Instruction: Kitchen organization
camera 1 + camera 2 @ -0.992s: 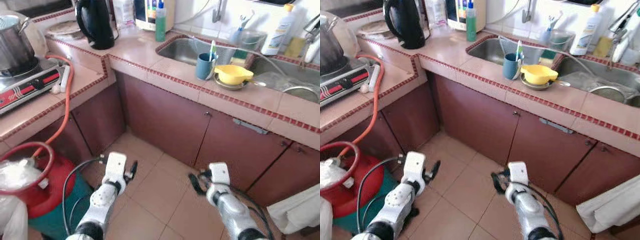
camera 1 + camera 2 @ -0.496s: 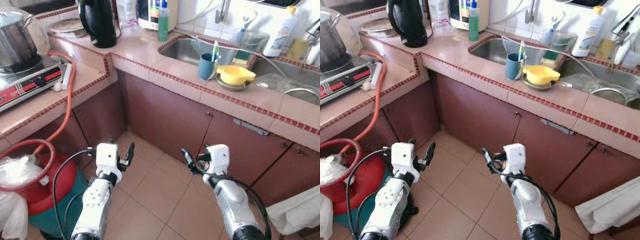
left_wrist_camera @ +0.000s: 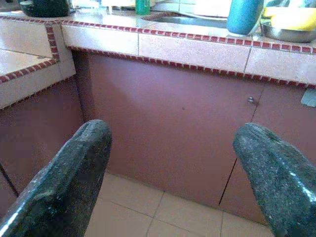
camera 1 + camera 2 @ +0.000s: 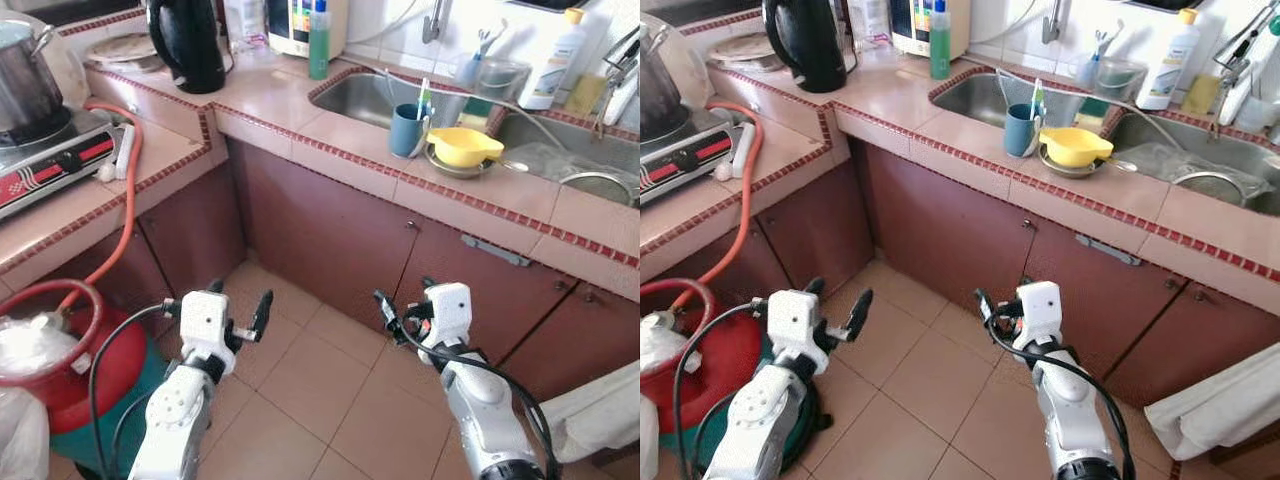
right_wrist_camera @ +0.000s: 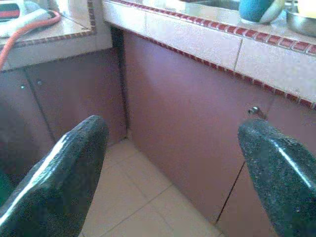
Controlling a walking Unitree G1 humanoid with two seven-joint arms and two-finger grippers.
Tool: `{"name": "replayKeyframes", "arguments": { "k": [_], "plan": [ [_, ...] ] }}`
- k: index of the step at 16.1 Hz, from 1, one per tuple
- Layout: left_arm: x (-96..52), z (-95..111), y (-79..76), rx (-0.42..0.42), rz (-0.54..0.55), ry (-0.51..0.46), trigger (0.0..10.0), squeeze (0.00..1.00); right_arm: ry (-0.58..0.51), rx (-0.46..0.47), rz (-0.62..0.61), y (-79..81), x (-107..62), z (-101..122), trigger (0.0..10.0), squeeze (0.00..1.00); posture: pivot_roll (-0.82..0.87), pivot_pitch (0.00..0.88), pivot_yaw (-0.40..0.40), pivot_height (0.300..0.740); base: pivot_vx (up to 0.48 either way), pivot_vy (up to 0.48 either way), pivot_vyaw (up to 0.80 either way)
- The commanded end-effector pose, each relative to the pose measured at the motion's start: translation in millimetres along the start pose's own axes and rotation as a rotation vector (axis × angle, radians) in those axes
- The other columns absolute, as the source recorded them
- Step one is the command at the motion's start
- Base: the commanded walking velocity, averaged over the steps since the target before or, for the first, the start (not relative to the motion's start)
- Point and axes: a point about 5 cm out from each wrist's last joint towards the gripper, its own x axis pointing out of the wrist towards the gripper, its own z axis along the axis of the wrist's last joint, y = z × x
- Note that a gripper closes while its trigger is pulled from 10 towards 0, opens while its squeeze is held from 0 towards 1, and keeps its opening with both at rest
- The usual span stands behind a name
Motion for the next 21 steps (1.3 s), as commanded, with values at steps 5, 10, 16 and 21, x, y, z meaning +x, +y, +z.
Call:
{"name": "replayKeyframes", "arguments": {
  "k": [5,10,16,21],
  "plan": [
    [-5.3,9.7,-0.2,0.051,0.006,0.001,10.0,1.00,-0.031,-0.033,-0.009,0.0,2.0,13.1,10.0,1.00,-0.02,0.042,-0.015,0.740,0.000,0.000,0.00],
    [-3.2,18.3,-1.4,0.024,-0.004,-0.013,10.0,0.00,-0.072,0.004,0.048,5.4,6.7,26.7,10.0,0.00,-0.01,0.033,-0.025,0.740,0.000,0.000,0.00],
    [-2.0,25.4,-1.4,0.021,-0.008,-0.029,10.0,0.00,-0.095,-0.029,0.078,7.6,4.4,32.8,10.0,0.00,-0.01,0.027,-0.033,0.740,0.000,0.000,0.00],
    [-6.4,28.5,2.7,0.037,-0.012,-0.046,10.0,0.00,-0.125,-0.072,0.040,3.1,-2.4,33.8,10.0,0.00,-0.01,0.019,-0.033,0.740,0.000,0.000,0.00]
  ]
}}
